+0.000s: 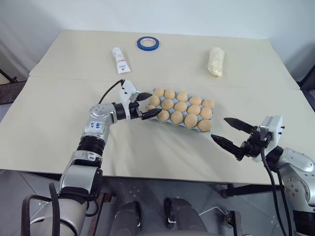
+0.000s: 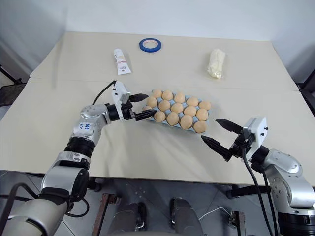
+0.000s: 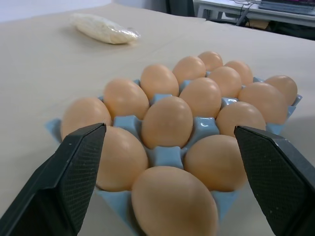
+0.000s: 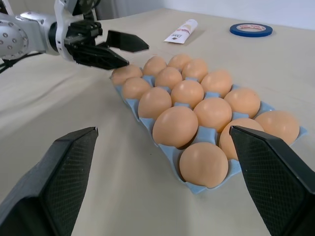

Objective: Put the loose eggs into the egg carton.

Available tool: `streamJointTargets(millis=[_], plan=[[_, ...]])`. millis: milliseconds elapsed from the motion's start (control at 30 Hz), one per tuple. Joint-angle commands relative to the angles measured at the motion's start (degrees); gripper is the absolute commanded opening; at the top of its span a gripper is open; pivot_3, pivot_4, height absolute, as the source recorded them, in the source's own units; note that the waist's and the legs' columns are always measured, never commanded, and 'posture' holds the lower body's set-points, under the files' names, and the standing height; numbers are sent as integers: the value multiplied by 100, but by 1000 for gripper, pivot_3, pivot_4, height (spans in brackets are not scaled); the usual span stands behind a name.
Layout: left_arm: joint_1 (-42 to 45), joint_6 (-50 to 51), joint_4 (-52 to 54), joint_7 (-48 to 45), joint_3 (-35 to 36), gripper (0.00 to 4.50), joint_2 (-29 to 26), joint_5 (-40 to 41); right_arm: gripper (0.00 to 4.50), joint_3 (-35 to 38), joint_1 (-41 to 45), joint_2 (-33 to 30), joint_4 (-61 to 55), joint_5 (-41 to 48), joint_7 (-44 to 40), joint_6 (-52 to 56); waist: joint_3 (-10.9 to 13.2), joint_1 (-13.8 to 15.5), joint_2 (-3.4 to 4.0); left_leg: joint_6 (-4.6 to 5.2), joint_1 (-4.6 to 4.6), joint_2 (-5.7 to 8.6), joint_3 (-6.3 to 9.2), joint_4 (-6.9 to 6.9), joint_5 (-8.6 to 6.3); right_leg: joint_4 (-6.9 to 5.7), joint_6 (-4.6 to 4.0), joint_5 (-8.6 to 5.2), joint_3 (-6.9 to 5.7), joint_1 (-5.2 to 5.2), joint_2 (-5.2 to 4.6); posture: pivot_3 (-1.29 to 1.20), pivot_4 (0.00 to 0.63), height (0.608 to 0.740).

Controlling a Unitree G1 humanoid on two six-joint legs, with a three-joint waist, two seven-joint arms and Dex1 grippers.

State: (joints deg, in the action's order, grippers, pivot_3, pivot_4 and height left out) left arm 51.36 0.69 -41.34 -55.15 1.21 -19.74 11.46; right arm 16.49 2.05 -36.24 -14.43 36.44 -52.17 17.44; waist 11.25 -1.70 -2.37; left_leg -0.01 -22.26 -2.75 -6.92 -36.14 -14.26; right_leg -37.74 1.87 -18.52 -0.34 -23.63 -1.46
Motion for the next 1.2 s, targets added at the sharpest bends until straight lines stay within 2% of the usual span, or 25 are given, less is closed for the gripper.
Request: streamJointTargets(millis=[33,333,500,633,900,1200], plan=[[-234,144,898,-363,364,4438,-376,503,4500,163,-8,-54,-222,79,-27,-89,0,-12,0,-1,0,-1,0,2,0,0,0,0,0,-1,0,0,150,740],[-1790,745,2458,-808,990,4438,-1477,1125,4500,172,-8,-110,-164,104,-135,-54,0,5,0,2,7,0,2,-2,4,-5,-3,-1,-1,5,-6,0,150,740],[-2587,1258,2824,-723,1484,4438,-1992,1437,4500,131,144,-221,39,102,-345,-32,0,-1,1,6,9,-1,7,0,4,-5,-6,0,-2,8,-9,0,150,740],[-3045,1245,3045,-973,1592,4438,-2227,1538,4500,67,324,-251,221,67,-458,-31,0,1,1,7,10,-1,7,6,3,-1,-10,-2,-2,7,-13,0,150,740],[-3126,1279,3137,-874,1592,4438,-2250,1570,4500,-53,506,-183,317,1,-492,-22,0,10,1,8,6,0,12,12,0,7,-13,-4,-6,6,-17,0,150,740],[-2719,1059,2769,-890,1421,4438,-2174,1435,4500,-153,480,-176,323,-122,-536,-63,0,3,1,7,6,-1,11,16,-2,10,-15,-5,-8,4,-14,0,150,740]])
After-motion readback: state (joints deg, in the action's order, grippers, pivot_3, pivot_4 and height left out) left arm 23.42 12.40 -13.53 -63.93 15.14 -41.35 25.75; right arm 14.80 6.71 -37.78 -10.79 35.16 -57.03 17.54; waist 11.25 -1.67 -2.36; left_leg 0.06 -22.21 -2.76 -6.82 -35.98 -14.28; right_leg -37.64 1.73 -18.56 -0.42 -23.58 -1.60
